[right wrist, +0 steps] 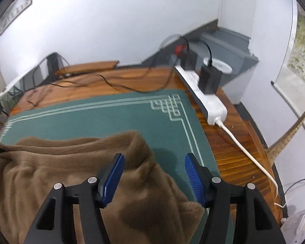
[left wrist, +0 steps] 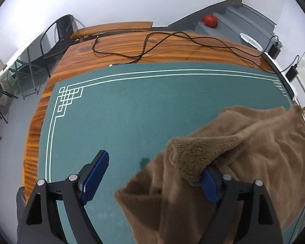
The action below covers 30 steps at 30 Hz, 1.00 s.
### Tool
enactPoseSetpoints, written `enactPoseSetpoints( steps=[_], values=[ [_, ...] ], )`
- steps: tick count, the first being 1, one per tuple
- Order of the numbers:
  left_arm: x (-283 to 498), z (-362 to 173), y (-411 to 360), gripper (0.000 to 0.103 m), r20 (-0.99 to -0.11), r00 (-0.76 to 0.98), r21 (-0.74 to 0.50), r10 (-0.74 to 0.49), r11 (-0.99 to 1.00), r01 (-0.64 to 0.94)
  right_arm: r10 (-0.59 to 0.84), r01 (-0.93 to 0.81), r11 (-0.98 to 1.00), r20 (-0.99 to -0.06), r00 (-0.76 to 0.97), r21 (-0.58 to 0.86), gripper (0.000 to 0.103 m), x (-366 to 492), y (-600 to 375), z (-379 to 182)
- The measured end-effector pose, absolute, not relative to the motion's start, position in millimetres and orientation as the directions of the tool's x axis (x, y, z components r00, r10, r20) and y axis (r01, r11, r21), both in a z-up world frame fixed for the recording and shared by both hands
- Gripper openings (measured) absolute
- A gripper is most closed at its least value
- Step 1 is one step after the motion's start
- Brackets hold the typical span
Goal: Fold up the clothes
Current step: 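Fold the held hem over the fleece body with both grippers and release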
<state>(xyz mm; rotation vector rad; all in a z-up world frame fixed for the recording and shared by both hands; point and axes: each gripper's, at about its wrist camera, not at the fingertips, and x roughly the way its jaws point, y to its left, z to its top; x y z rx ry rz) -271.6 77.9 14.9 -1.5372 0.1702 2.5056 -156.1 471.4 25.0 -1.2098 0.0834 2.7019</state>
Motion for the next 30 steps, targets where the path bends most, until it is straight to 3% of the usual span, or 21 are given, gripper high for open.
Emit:
enactPoseSetpoints(
  steps=[5,10,14,19,22,30],
  values=[
    [-255,33,93,0.086,-0.875,-0.440,-0.100,0.203,-0.964,-0.245,0.056,-0.016,-0.998,-0.751,-0.658,-0.060,0.064,-162,424,25],
    [-251,49,107,0.086,-0.847,-0.436,-0.219,0.303,-0.947,-0.233,0.093,-0.012,-0.995,-0.826,-0.556,-0.103,0.064,-194,411,-11],
    [-245,31,137,0.086,-0.871,-0.433,-0.108,0.233,-0.950,-0.294,0.126,-0.080,-0.992,-0.842,-0.524,-0.099,0.064,-211,424,-28],
    [-259,-23,134,0.088,-0.921,-0.382,0.004,0.082,-0.976,-0.219,0.147,-0.108,-0.988,-0.845,-0.515,-0.106,0.070,-220,432,-38],
    [-259,-34,126,0.095,-0.920,-0.377,-0.027,0.105,-0.978,-0.207,0.150,-0.112,-0.988,-0.839,-0.524,-0.106,0.072,-220,435,-43],
    [-246,4,125,0.096,-0.871,-0.469,-0.058,0.146,-0.979,-0.197,0.114,-0.081,-0.993,-0.805,-0.582,-0.082,0.073,-190,419,-8]
  ],
)
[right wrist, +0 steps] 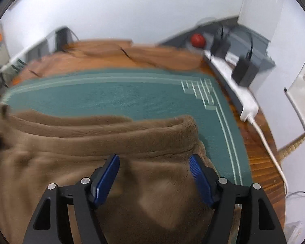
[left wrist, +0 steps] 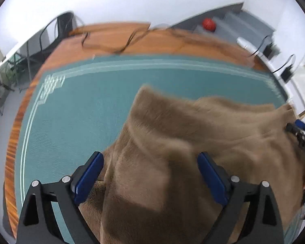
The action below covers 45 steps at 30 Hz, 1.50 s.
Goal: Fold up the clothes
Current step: 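Fold the held hem over the fleece body with both grippers and release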
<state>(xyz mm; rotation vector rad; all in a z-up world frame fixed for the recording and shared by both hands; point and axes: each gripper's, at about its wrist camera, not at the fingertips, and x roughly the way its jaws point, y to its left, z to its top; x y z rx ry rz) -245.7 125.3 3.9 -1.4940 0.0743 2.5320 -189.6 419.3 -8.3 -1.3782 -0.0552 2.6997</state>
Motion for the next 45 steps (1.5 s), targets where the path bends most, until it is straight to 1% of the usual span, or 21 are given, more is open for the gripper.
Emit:
enactPoseSetpoints(
  steps=[1,4,7,9,10,11,14,17,19,23,27,31,32,34,37,42,45],
  values=[
    [-243,11,128,0.096,-0.861,-0.485,-0.059,0.155,-0.976,-0.208,0.086,-0.060,-0.996,-0.788,-0.610,-0.063,0.074,-180,413,3],
    [-248,8,137,0.096,-0.866,-0.483,-0.033,0.131,-0.978,-0.206,0.025,0.000,-1.000,-0.787,-0.616,-0.032,0.075,-165,396,8],
    [-255,-11,142,0.096,-0.887,-0.453,0.003,0.086,-0.981,-0.192,0.005,0.039,-0.999,-0.818,-0.575,-0.033,0.075,-165,384,-8],
    [-257,-29,145,0.096,-0.902,-0.429,0.039,0.048,-0.981,-0.191,0.010,0.029,-0.999,-0.851,-0.525,-0.030,0.075,-166,386,-29],
    [-257,-37,143,0.097,-0.905,-0.423,0.033,0.055,-0.980,-0.198,0.003,0.027,-0.999,-0.857,-0.516,-0.019,0.076,-168,387,-36],
    [-256,-40,140,0.099,-0.901,-0.427,0.015,0.072,-0.980,-0.196,-0.010,0.023,-1.000,-0.855,-0.518,-0.002,0.079,-167,391,-42],
    [-255,-39,130,0.100,-0.905,-0.415,-0.030,0.097,-0.986,-0.165,-0.023,0.013,-1.000,-0.845,-0.534,0.019,0.080,-167,396,-45],
    [-247,-30,126,0.100,-0.906,-0.415,-0.025,0.083,-0.989,-0.144,-0.015,0.010,-1.000,-0.851,-0.525,0.012,0.080,-167,396,-40],
    [-234,-16,121,0.100,-0.894,-0.436,-0.042,0.101,-0.989,-0.143,-0.011,-0.010,-1.000,-0.841,-0.542,0.019,0.081,-160,398,-29],
    [-197,7,107,0.100,-0.876,-0.462,-0.085,0.138,-0.987,-0.134,-0.020,-0.036,-0.998,-0.797,-0.603,0.052,0.081,-110,400,-1],
    [-147,13,99,0.100,-0.867,-0.469,-0.123,0.170,-0.984,-0.129,-0.009,-0.061,-0.996,-0.782,-0.624,0.061,0.081,-52,399,7],
    [-117,-10,110,0.100,-0.883,-0.447,-0.073,0.145,-0.982,-0.174,-0.030,-0.057,-0.995,-0.784,-0.620,0.084,0.082,-10,389,1],
    [-113,-16,112,0.100,-0.885,-0.449,-0.044,0.119,-0.984,-0.174,-0.046,-0.052,-0.994,-0.789,-0.612,0.099,0.082,-4,387,-3],
    [-108,-26,117,0.101,-0.882,-0.464,0.001,0.083,-0.984,-0.179,-0.041,-0.048,-0.995,-0.803,-0.595,0.087,0.082,-3,383,-15],
    [-110,-32,118,0.102,-0.877,-0.474,0.017,0.075,-0.982,-0.187,-0.016,-0.056,-0.997,-0.828,-0.560,0.058,0.082,-6,383,-33],
    [-98,-13,120,0.102,-0.878,-0.478,0.063,0.019,-0.986,-0.154,-0.020,-0.060,-0.996,-0.835,-0.550,0.063,0.082,1,386,-34],
    [-78,-3,121,0.102,-0.875,-0.484,0.043,0.033,-0.988,-0.146,-0.028,-0.081,-0.993,-0.821,-0.571,0.090,0.082,19,389,-22]
  ],
)
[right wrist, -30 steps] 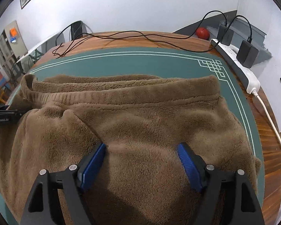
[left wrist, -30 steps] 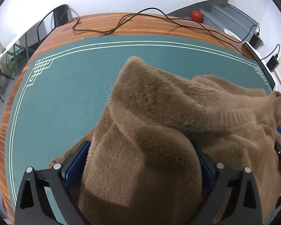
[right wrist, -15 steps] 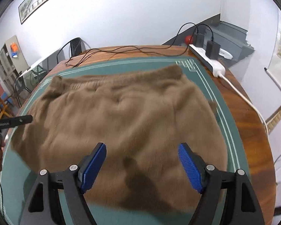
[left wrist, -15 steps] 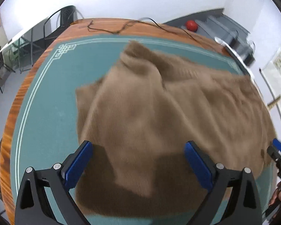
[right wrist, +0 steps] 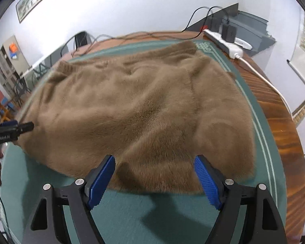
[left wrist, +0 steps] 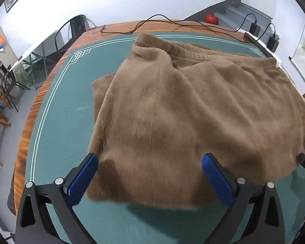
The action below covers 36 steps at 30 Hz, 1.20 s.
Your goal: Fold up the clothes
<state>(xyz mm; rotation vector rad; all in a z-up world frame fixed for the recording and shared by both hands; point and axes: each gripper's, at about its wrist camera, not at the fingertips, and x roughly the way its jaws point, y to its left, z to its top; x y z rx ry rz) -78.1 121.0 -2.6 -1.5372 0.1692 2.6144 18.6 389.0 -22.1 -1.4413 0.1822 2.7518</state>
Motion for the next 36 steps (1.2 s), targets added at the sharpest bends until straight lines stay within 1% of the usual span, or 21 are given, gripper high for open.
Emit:
enactPoseSetpoints(
  steps=[4,8,14,18,21,23,27,36],
  values=[
    [-56,-3,122,0.102,-0.882,-0.469,0.014,0.050,-0.991,-0.133,-0.029,-0.112,-0.988,-0.827,-0.562,0.111,0.082,43,395,-19],
    [-43,-12,125,0.102,-0.893,-0.449,0.018,0.040,-0.992,-0.124,-0.037,-0.136,-0.982,-0.847,-0.530,0.128,0.082,65,398,-29],
    [-19,-30,125,0.102,-0.907,-0.420,0.024,0.022,-0.994,-0.105,-0.022,-0.136,-0.986,-0.877,-0.480,0.099,0.082,88,395,-51],
    [-14,-42,123,0.102,-0.915,-0.404,0.035,0.005,-0.995,-0.092,0.018,-0.107,-0.994,-0.876,-0.482,0.038,0.083,93,387,-55],
    [-12,-50,120,0.102,-0.922,-0.388,0.036,-0.003,-0.996,-0.078,0.040,-0.069,-0.998,-0.878,-0.477,-0.008,0.093,94,378,-60],
    [-11,-53,116,0.102,-0.922,-0.388,0.020,0.009,-0.997,-0.070,0.048,-0.065,-0.998,-0.875,-0.482,-0.019,0.102,97,374,-63],
    [-12,-55,109,0.102,-0.920,-0.389,-0.015,0.040,-0.998,-0.067,0.061,-0.077,-0.997,-0.862,-0.503,-0.025,0.102,103,372,-66],
    [-5,-56,106,0.103,-0.876,-0.480,-0.012,0.056,-0.995,-0.095,0.084,-0.110,-0.994,-0.833,-0.546,-0.028,0.102,109,372,-66]
  ],
)
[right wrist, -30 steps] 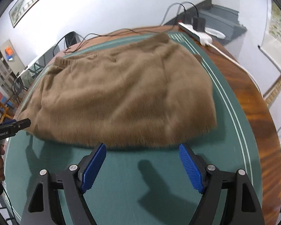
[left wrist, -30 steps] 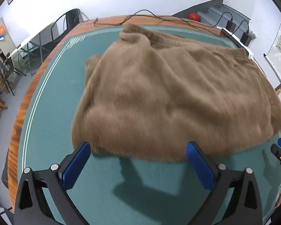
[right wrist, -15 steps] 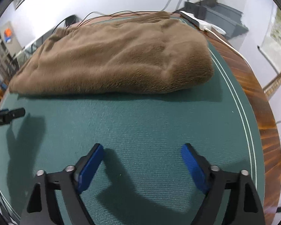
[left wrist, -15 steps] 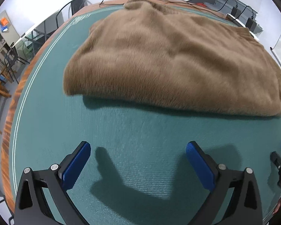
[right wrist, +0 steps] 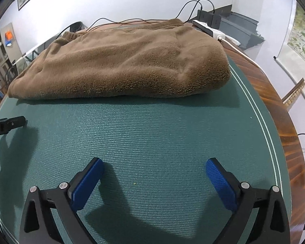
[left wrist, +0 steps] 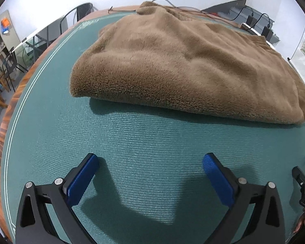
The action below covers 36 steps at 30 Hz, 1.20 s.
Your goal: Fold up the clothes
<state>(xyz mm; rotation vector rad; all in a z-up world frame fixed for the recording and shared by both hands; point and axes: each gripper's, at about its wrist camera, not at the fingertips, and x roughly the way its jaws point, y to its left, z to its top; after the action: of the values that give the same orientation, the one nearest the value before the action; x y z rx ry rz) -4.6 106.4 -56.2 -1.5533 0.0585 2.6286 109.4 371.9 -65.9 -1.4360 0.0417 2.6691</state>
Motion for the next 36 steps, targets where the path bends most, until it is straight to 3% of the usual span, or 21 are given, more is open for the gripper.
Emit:
enactPoseSetpoints(
  steps=[6,12,20,29,36],
  values=[
    [2,-57,103,0.103,-0.840,-0.539,-0.014,0.070,-0.994,-0.109,0.102,-0.140,-0.990,-0.824,-0.557,-0.028,0.102,116,367,-67],
    [-15,-47,108,0.103,-0.897,-0.436,-0.033,0.075,-0.994,-0.103,0.080,-0.139,-0.990,-0.886,-0.458,-0.018,0.102,100,371,-62],
    [-42,-36,99,0.103,-0.902,-0.426,-0.059,0.075,-0.997,-0.050,0.072,-0.196,-0.980,-0.891,-0.448,0.020,0.102,81,385,-52],
    [-59,-42,92,0.103,-0.913,-0.404,-0.036,0.048,-0.999,-0.037,0.018,-0.306,-0.941,-0.879,-0.476,0.146,0.102,80,423,-49],
    [-71,-31,71,0.103,-0.894,-0.400,-0.226,0.204,-0.974,0.007,0.084,-0.265,-0.963,-0.875,-0.477,0.053,0.102,78,408,-56]
  ],
)
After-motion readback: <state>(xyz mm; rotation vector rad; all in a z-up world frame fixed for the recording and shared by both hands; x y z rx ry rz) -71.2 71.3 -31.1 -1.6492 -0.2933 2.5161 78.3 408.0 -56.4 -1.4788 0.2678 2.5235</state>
